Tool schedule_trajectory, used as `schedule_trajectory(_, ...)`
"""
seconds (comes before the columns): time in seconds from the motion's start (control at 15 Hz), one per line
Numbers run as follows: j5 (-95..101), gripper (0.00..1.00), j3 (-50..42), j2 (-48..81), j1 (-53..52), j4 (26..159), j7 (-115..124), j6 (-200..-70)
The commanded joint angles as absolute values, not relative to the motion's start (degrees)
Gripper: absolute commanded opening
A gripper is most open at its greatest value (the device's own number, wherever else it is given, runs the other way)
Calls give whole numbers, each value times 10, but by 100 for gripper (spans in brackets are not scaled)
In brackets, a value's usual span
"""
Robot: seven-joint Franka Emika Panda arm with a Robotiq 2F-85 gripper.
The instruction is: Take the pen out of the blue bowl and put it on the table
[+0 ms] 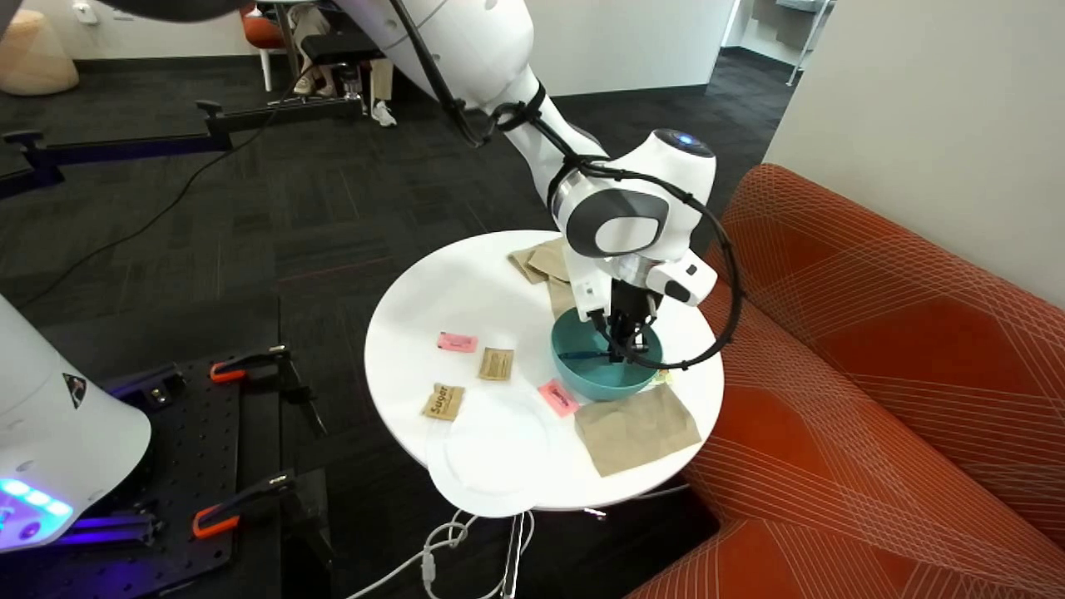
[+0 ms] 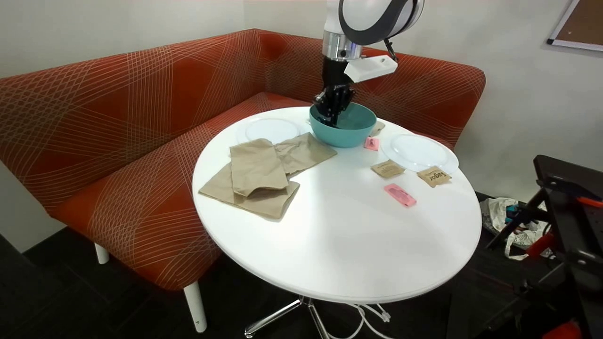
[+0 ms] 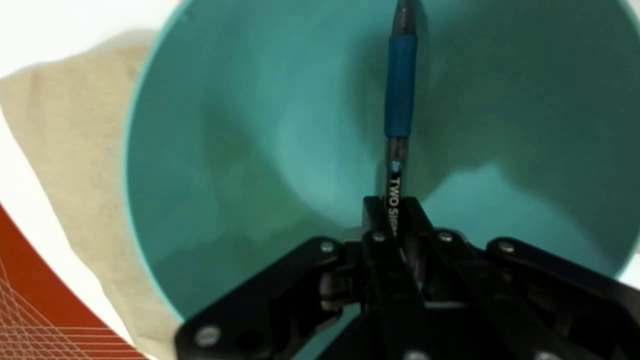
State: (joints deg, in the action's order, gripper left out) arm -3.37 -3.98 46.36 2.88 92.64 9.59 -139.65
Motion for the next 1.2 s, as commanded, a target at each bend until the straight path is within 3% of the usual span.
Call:
schedule_trajectory(0.0,-41,3,-43,428,26,949,107,-1416)
schedule_trajectory(0.67,-41,3,-25,226,20,1073,84,-1443)
schedule_trajectory(1.13,-57,3,26,80,-1,1236,53,-1462)
